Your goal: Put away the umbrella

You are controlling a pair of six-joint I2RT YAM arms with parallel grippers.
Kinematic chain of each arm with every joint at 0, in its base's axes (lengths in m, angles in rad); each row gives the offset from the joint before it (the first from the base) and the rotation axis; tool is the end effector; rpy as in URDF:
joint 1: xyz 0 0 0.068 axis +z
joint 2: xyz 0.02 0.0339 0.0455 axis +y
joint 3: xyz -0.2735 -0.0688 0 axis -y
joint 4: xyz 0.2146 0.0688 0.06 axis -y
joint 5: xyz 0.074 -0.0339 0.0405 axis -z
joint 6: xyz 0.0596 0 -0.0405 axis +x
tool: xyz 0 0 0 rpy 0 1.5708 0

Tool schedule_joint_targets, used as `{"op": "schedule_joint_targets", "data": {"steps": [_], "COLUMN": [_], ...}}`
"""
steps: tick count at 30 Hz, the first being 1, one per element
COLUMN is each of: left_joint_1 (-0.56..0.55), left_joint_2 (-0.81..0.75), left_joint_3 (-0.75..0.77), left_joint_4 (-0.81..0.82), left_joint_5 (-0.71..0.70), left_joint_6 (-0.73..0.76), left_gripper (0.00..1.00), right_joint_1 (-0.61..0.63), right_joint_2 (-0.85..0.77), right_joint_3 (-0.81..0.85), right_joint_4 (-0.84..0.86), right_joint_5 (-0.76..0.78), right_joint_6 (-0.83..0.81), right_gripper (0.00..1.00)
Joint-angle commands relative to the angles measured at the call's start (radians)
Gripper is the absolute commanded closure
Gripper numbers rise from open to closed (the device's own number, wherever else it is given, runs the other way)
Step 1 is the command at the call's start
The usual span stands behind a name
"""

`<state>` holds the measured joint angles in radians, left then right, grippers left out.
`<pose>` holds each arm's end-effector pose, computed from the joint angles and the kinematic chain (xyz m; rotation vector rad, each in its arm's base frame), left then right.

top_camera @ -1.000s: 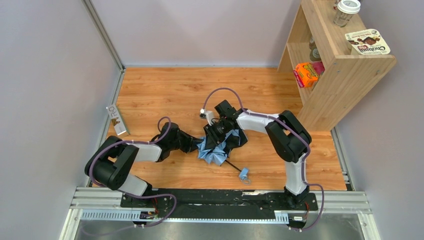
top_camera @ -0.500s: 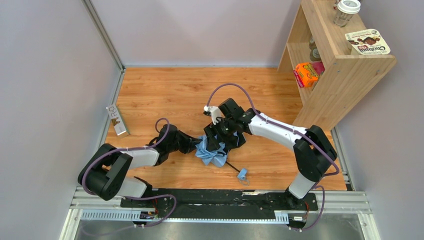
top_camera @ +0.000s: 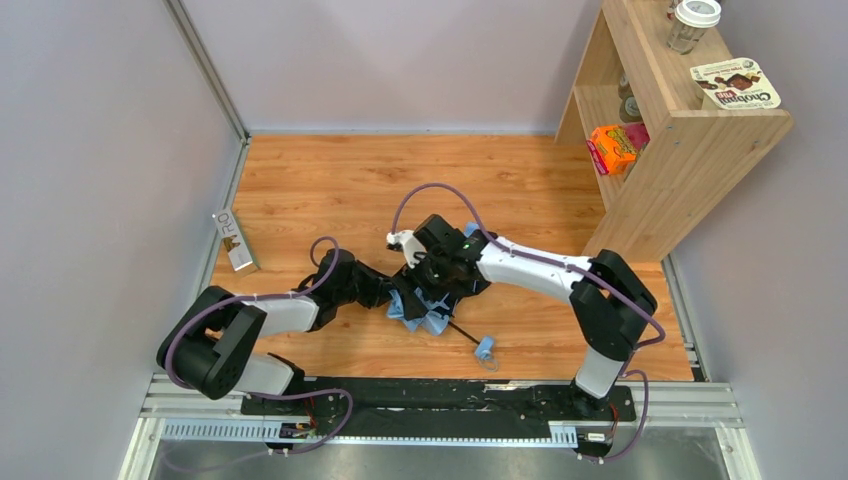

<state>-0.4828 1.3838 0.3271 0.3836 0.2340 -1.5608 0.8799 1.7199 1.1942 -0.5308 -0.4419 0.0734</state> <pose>0.1974 -0.1191 0.1426 -1.2046 2.3000 -1.2240 0.1965 0.2777 0.2168 -1.2295 2.4677 0.8814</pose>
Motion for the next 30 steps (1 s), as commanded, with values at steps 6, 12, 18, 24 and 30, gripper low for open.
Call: {"op": "schedule_joint_targets", "data": {"steps": [6,12,18,24,30], "left_joint_1": [0.004,0.003,0.003,0.004,0.029], "left_joint_2": [-0.045,-0.049,-0.040,-0.014,-0.032], "left_joint_3": [0.041,0.067,0.081,0.072,0.034], "left_joint_4": [-0.214,-0.261,-0.267,-0.197,-0.027], "left_joint_5": [0.027,0.074,0.108,0.110,0.085], "left_joint_6": [-0.031,-0.068,-0.087,-0.045,0.077], "left_gripper": [1.00,1.00,1.00,1.00,0.39], "right_joint_1": [0.129,0.189,0.192,0.188,0.143], "right_joint_2": [0.173,0.270,0.346,0.351,0.287], "right_joint_3": [-0.019,-0.007,0.010,-0.010,-0.048], "right_joint_4": [0.162,0.187,0.149,0.143,0.143], "right_joint_5": [0.615,0.798,0.924,0.847,0.576], "right_joint_6": [-0.104,-0.158,-0.184,-0.185,-0.159], "right_gripper": [0.20,0.23,0.45,0.88,1.00]}}
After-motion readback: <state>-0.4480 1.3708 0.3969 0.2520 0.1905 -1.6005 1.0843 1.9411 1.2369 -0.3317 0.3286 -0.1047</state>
